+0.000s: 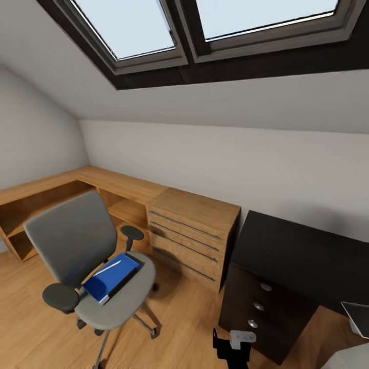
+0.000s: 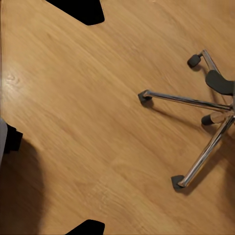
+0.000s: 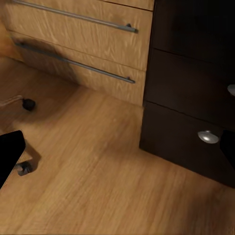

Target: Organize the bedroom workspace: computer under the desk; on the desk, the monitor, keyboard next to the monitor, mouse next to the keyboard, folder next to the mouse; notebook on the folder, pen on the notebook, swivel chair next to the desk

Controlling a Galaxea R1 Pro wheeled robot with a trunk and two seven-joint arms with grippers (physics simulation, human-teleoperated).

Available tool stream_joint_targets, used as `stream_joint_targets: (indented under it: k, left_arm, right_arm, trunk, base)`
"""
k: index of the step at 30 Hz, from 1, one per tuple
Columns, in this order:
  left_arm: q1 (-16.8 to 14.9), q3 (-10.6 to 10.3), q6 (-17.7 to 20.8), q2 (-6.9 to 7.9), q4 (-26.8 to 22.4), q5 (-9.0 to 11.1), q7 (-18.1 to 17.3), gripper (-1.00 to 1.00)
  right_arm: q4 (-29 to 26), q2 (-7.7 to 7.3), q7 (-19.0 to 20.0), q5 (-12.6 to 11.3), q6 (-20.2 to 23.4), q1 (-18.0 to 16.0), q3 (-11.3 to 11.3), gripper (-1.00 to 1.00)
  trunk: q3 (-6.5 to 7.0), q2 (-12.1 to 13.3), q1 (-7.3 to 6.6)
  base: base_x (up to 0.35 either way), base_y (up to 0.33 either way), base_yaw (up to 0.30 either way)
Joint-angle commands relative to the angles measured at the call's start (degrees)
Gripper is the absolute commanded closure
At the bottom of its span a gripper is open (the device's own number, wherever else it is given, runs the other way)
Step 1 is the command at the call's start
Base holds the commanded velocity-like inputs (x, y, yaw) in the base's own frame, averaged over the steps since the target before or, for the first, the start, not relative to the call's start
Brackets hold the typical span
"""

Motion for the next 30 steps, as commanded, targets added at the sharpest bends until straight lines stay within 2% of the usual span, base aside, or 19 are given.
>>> stream_joint_targets:
  k: [1,30]
  left_arm:
    - [-0.08,-0.42,-0.35,0.08,-0.04,0.6,0.37,-1.0]
    - [-0.08,-0.11,-0.35,0.17,-0.03,0.66,0.39,-1.0]
  right_arm:
    - [0.12,0.0,-0.42,0.61,-0.18,-0.06,-0.28,-1.0]
    - [0.12,0.0,-0.42,0.55,-0.18,-0.06,-0.28,-1.0]
  trunk:
    - [-0.07,-0.05,0.01]
    - [-0.07,-0.05,0.01]
  base:
    - [0.0,0.0,0.288]
    - [0.0,0.0,0.288]
